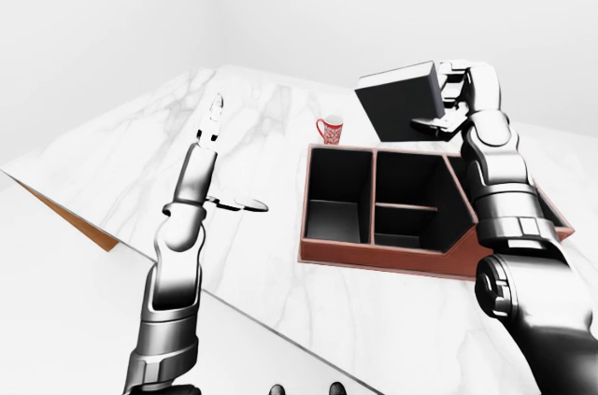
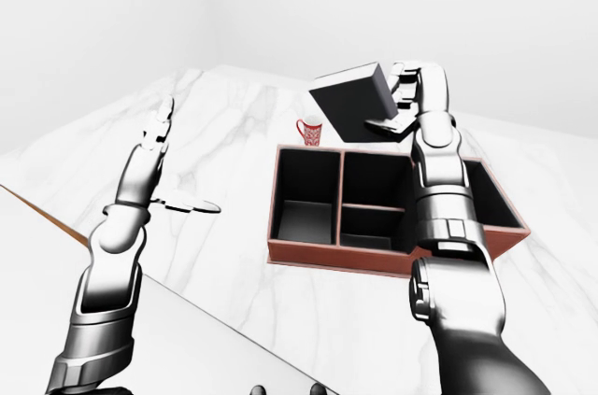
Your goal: Pick up the book and place it in the right compartment of the caddy.
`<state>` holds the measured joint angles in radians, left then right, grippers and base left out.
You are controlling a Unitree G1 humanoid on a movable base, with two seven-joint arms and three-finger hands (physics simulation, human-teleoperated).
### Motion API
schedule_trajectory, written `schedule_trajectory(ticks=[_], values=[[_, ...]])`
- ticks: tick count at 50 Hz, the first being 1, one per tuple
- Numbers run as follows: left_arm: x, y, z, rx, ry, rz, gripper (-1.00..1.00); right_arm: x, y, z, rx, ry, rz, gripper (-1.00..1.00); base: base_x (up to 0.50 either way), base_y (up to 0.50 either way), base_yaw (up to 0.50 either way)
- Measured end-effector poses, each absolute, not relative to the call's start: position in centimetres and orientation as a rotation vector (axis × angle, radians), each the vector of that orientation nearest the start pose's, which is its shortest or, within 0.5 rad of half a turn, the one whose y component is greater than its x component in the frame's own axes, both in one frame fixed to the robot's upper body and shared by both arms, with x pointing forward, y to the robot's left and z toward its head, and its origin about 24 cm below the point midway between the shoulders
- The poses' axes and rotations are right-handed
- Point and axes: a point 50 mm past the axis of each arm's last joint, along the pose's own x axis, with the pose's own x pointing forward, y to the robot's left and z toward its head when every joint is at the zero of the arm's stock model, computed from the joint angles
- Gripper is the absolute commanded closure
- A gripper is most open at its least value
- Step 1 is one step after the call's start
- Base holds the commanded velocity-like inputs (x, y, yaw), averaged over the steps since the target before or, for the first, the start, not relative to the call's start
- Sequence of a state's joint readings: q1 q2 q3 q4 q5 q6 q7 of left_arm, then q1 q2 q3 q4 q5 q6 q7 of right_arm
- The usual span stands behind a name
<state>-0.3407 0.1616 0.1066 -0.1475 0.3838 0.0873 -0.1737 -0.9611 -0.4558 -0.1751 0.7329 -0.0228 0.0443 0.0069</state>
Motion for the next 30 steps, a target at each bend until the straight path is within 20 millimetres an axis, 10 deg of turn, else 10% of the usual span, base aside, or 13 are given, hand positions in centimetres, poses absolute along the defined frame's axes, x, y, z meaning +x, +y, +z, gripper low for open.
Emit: schedule_trajectory(ticks=[30], values=[[29.8,17.5,12.8,0.379,-0.247,0.005,-1.0,37.4,-29.4,22.2,-0.271,-0.226,-0.323,1.0,0.0,0.0,0.0]])
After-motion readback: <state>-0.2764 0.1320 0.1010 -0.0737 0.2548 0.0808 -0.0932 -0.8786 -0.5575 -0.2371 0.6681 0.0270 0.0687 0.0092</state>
